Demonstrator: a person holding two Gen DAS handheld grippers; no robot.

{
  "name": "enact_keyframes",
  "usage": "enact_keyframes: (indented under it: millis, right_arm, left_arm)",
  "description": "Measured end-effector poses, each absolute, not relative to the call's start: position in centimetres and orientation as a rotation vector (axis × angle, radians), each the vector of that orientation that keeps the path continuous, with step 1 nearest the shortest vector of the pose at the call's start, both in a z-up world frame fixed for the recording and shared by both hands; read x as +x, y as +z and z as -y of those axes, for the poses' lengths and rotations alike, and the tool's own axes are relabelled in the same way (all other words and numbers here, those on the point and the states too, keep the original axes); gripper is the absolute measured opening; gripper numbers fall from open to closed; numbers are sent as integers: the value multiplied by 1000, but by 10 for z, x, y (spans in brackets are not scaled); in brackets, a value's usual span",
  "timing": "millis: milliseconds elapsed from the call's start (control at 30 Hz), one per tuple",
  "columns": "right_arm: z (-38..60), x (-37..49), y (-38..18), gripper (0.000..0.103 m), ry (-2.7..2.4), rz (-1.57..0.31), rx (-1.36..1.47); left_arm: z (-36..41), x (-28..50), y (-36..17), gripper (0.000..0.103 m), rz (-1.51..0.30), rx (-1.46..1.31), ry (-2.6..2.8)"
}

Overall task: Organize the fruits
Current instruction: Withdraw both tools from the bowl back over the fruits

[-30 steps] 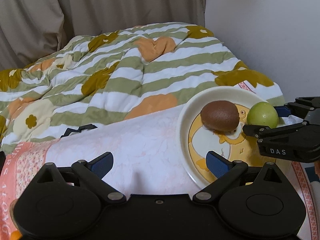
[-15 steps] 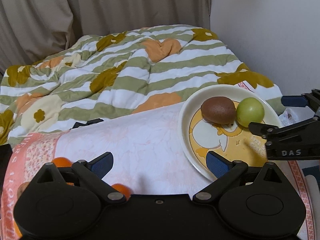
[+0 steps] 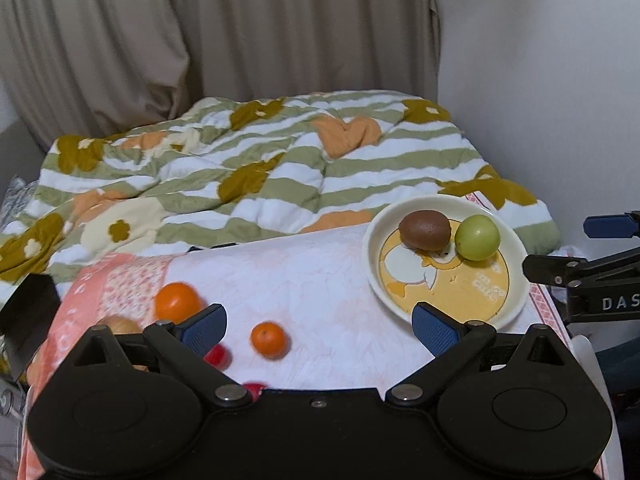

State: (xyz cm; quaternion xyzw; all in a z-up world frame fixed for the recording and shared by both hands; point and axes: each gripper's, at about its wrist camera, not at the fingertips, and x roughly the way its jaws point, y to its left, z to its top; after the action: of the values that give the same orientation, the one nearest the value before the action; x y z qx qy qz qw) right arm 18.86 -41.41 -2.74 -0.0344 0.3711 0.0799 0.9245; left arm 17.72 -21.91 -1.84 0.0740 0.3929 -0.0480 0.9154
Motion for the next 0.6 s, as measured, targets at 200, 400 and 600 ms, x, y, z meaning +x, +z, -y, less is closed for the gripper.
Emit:
enact_keyframes:
  millis: [200, 400, 600]
  right_arm:
    - [401, 156, -8, 103, 179, -759, -51]
    - [371, 123, 2, 103, 186, -758, -27]
    - [322, 96, 5, 103, 182, -746, -6]
  left_arm:
    - [190, 135, -4, 101, -788, 111, -42]
    - [143, 99, 1, 101, -766, 79, -24]
    - [90, 76, -1, 101, -743, 90, -11]
